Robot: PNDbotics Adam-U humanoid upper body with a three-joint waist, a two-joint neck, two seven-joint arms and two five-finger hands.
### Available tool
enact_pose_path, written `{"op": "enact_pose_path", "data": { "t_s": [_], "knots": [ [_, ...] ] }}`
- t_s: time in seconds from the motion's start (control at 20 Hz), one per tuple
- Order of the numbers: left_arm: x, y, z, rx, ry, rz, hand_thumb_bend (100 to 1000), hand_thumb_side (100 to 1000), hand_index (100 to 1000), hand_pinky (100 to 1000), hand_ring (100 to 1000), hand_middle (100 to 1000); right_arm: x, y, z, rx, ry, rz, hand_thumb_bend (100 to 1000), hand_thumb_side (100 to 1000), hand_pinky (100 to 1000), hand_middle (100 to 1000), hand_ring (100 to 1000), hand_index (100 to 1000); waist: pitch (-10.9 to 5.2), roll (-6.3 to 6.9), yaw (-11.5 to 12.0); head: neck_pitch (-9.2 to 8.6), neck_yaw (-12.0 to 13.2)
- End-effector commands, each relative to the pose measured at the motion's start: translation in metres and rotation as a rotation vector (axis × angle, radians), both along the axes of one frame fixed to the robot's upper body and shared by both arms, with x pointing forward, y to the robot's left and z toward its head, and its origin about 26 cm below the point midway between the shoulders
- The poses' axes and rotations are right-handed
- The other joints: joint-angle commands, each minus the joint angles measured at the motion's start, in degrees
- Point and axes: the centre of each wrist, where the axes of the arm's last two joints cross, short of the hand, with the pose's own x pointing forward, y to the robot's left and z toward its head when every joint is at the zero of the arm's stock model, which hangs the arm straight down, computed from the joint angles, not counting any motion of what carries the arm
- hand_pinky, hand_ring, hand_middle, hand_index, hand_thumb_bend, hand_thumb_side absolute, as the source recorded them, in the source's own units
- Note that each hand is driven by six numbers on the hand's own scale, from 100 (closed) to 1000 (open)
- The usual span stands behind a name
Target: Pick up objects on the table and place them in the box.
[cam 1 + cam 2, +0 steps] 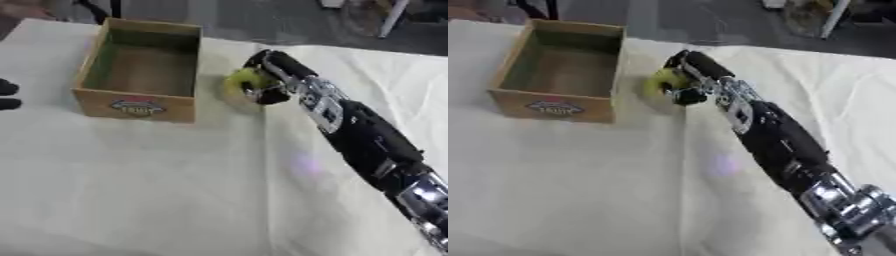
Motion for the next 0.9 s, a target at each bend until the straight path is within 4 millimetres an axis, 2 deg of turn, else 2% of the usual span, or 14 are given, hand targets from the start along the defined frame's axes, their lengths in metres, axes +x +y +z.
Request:
{"op": "enact_pose_path", "data": {
  "t_s": [0.05, 0.2, 0.35, 0.65, 0.9],
  "knots": [
    [-0.002, 0.001, 0.007, 0.002, -0.026, -0.006, 340, 526, 772, 748, 754, 651, -0.006, -0.001, 0.049, 0.025, -0.097, 0.029, 100, 211, 323, 405, 384, 597, -1.35, 0.38, 0.2, -0.16, 0.2],
    [-0.002, 0.0, 0.009, 0.003, -0.033, -0.019, 341, 521, 772, 748, 755, 652, -0.011, 0.005, 0.072, 0.056, -0.129, 0.06, 100, 204, 324, 411, 385, 602, -1.69, 0.07, 1.3, -0.35, -0.1],
    [-0.002, -0.004, 0.014, 0.005, -0.044, -0.045, 344, 512, 773, 748, 755, 653, -0.013, 0.009, 0.083, 0.073, -0.136, 0.077, 100, 206, 331, 419, 387, 611, -2.04, -0.41, 3.5, -0.7, -0.8],
    [-0.003, -0.017, 0.03, 0.013, -0.092, -0.126, 350, 500, 774, 748, 755, 654, -0.008, 0.012, 0.08, 0.063, -0.108, 0.067, 100, 214, 339, 432, 390, 623, -1.85, -2.23, 9.6, -2.25, -4.0],
    [-0.006, -0.029, 0.04, 0.029, -0.124, -0.194, 347, 501, 774, 748, 756, 654, 0.002, 0.01, 0.064, 0.034, -0.089, 0.014, 100, 217, 370, 474, 411, 657, -0.72, -3.26, 13.6, -3.37, -6.8]
  ]
}}
